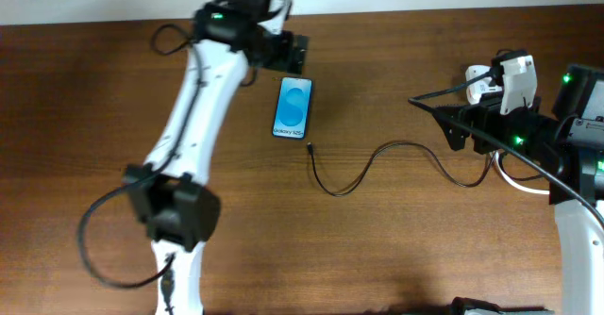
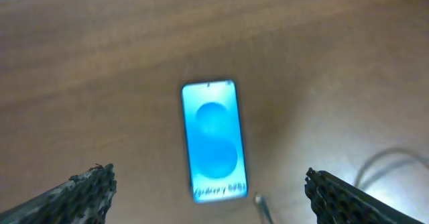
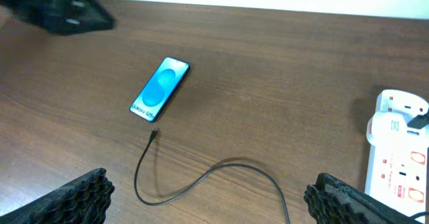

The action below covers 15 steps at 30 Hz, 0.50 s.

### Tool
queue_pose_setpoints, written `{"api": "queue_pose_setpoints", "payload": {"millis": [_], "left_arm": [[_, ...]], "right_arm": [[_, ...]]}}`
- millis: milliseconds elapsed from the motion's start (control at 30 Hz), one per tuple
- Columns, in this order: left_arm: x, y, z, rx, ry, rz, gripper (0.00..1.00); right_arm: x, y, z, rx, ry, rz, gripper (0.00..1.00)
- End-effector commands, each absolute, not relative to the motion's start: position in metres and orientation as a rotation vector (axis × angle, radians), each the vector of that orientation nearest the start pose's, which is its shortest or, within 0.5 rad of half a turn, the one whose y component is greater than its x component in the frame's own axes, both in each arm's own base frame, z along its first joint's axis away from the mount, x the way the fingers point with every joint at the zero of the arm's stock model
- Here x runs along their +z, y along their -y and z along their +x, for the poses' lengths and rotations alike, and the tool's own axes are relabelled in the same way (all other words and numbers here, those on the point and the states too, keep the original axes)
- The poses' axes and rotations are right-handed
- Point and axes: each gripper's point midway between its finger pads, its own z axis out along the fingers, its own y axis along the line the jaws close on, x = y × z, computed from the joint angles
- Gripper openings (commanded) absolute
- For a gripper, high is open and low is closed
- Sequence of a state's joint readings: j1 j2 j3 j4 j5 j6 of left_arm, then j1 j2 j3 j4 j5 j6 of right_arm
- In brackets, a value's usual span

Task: Plug charger to phone and switch on socket
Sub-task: 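Lower the left gripper and close it on the phone's bottom edge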

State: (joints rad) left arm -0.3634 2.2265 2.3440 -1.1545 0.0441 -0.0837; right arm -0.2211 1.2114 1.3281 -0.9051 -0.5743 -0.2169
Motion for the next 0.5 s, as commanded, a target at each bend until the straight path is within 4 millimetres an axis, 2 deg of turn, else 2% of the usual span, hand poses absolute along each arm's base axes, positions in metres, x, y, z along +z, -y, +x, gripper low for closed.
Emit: {"api": "queue_pose_setpoints", "payload": {"millis": [0, 233, 367, 467], "left_arm": [[0.155, 0.208, 0.515, -0.064, -2.651, 0.318, 0.99], [0.096, 0.236, 0.518, -0.059, -2.707, 0.368, 0.99], [0.068, 0.237, 0.515, -0.048, -2.765, 0.339, 0.99], [0.057, 0.236, 0.513, -0.036, -2.787, 0.344, 0.99]], "right_arm": [[0.3, -0.022, 0.33, 0.443, -2.217, -0.283, 0.98], [0.299, -0.023, 0.329, 0.447, -2.225, -0.281, 0.98], [0.298, -0.023, 0.328, 0.449, -2.231, -0.279, 0.98], [0.298, -0.023, 0.328, 0.45, -2.231, -0.279, 0.98]]}}
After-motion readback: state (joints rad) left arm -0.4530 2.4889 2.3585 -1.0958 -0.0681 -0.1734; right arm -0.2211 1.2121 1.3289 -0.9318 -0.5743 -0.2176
